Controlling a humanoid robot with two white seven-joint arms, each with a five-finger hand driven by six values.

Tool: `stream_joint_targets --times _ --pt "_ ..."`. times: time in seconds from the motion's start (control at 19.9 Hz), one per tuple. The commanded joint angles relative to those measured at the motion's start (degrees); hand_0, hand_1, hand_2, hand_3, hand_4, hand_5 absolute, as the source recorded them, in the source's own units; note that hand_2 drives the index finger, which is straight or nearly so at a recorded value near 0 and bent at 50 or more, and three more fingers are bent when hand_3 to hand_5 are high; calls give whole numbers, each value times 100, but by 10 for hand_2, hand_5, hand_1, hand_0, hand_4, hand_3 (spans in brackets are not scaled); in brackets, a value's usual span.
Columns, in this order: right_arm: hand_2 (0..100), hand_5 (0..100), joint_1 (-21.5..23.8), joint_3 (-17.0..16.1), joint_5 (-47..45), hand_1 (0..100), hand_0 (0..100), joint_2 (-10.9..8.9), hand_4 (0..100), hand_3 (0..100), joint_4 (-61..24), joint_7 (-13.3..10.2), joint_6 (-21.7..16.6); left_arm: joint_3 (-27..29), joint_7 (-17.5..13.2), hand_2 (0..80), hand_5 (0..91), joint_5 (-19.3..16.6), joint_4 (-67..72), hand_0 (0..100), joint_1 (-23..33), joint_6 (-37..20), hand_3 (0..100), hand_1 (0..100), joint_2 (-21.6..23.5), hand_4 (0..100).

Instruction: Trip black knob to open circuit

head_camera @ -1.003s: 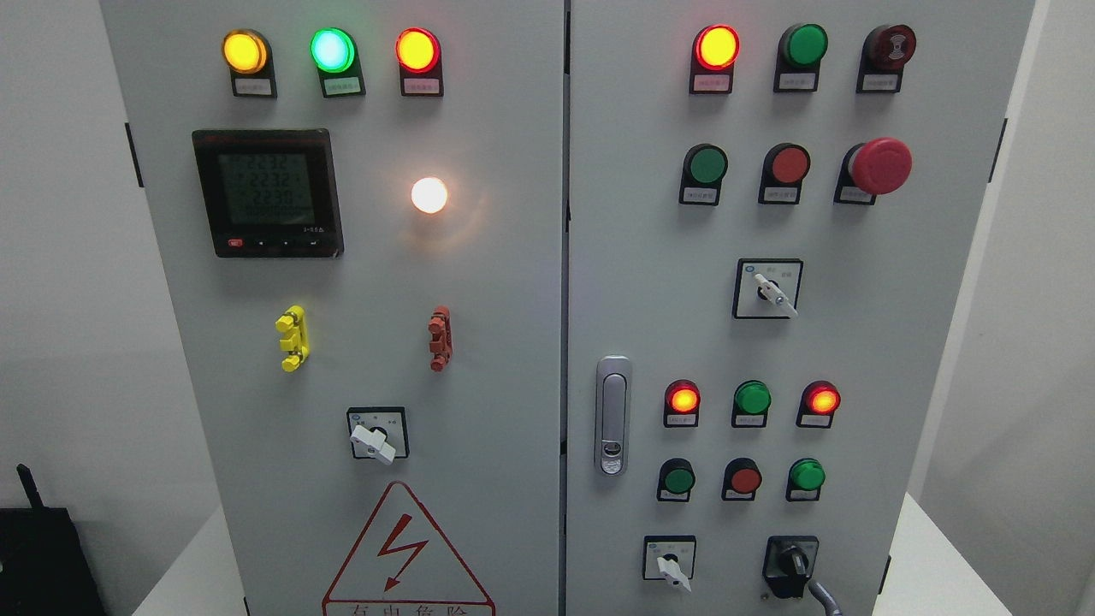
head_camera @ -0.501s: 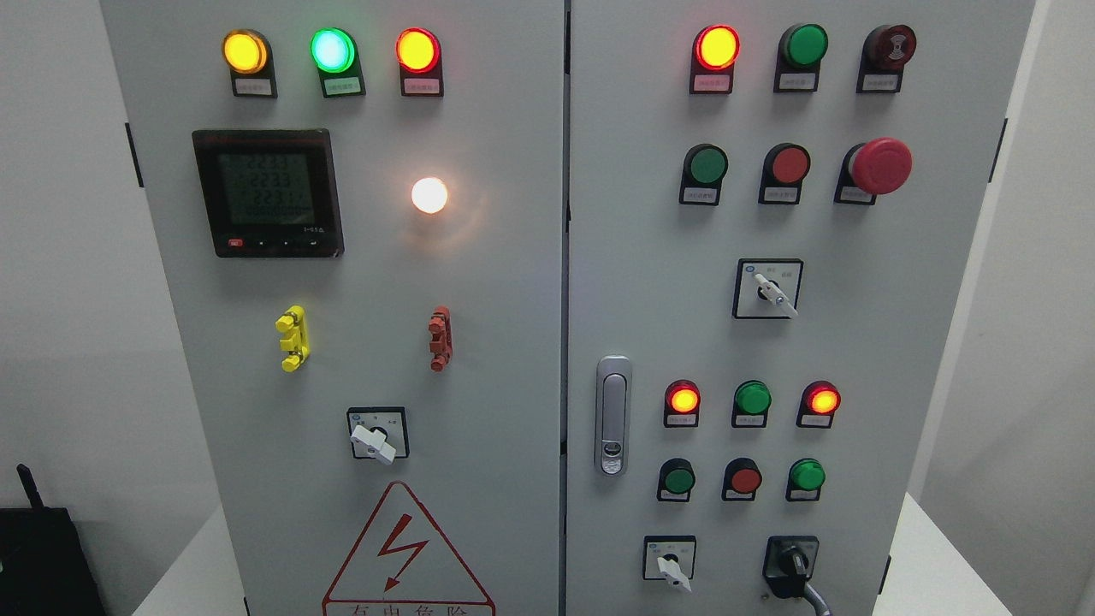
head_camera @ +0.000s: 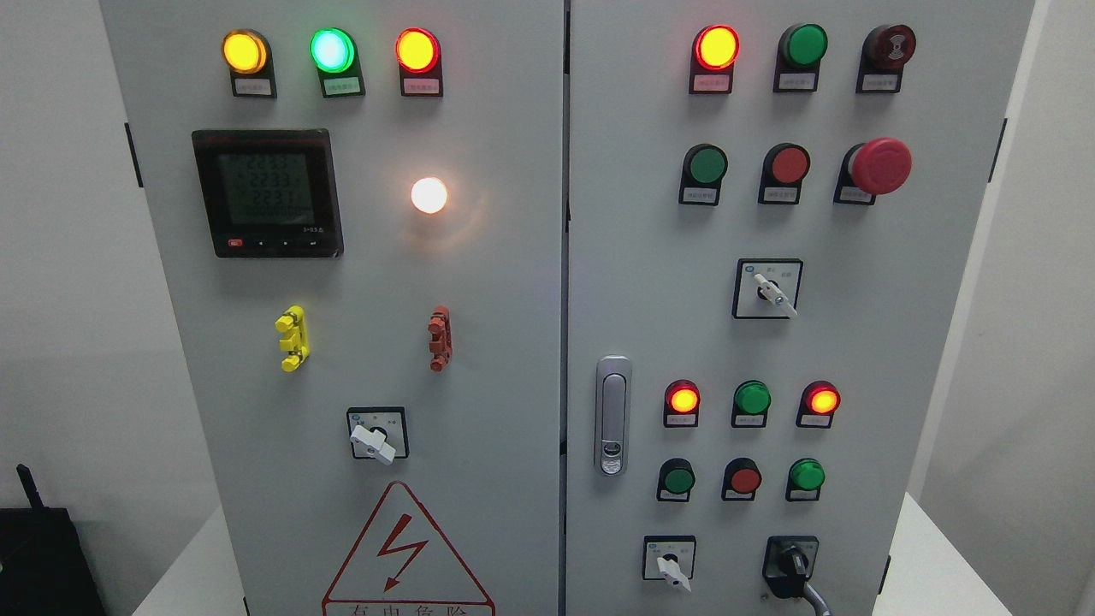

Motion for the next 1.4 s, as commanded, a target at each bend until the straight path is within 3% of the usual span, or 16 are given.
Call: stream_joint_targets --times 0.0,1.35 --pt "0 1000 26 29 3 65 0 141 1000 1000 -53 0 -7 0 2 0 0 -132 0 120 0 6 0 389 0 0" --pt "0 1000 8 152 29 63 0 141 1000 1000 -53 35 -25 0 2 0 0 -132 0 120 0 6 0 389 0 0"
